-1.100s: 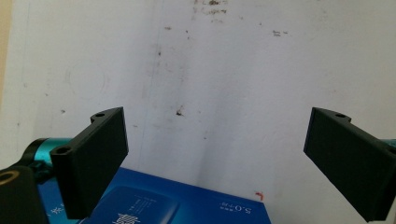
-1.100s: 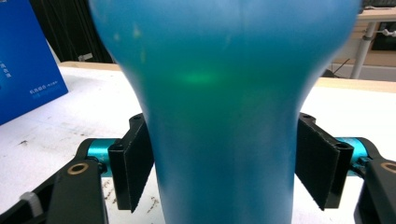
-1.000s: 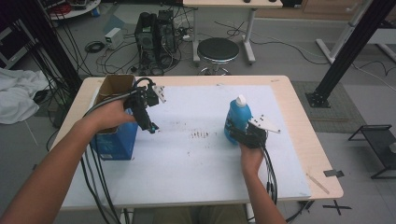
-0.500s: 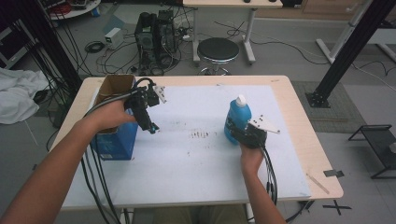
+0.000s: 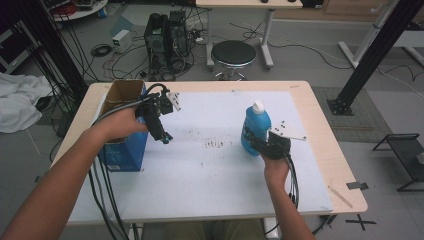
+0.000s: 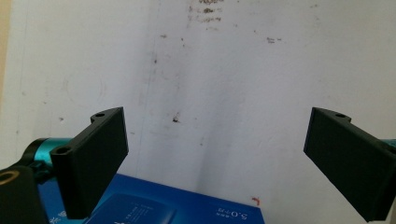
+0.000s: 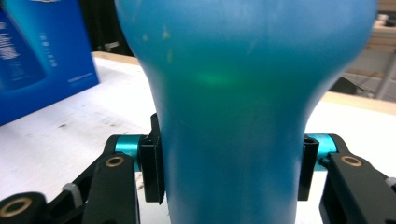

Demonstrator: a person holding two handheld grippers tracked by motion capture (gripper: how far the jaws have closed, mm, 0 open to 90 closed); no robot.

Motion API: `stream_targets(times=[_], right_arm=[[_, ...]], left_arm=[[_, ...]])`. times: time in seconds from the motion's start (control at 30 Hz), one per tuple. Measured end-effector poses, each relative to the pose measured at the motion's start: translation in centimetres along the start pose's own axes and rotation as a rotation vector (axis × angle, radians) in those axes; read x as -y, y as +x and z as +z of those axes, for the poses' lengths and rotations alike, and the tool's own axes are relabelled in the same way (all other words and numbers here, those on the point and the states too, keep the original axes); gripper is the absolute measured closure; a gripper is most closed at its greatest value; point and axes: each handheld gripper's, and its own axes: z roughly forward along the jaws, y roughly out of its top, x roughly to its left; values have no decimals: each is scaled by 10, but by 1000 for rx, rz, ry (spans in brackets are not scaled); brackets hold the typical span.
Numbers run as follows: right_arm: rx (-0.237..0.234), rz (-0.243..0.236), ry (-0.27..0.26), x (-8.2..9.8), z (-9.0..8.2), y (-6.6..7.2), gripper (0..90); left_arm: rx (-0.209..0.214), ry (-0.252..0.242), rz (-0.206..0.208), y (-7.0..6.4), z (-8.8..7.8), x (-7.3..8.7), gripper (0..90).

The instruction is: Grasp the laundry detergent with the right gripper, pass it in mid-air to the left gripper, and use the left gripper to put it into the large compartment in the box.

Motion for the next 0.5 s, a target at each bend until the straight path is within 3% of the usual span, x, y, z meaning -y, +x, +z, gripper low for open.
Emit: stream_targets(times=[0.3, 0.33, 0.5], right_arm=[[-109, -50, 0, -21, -24, -9, 441], [-139, -32, 12, -23, -27, -9, 440], [-246, -69, 0, -31, -36, -17, 440]], left_arm=[[-3, -2, -1, -7, -6, -8, 63], [-5, -9, -4, -8, -7, -8, 64], [-6, -21, 4, -13, -15, -15, 63]])
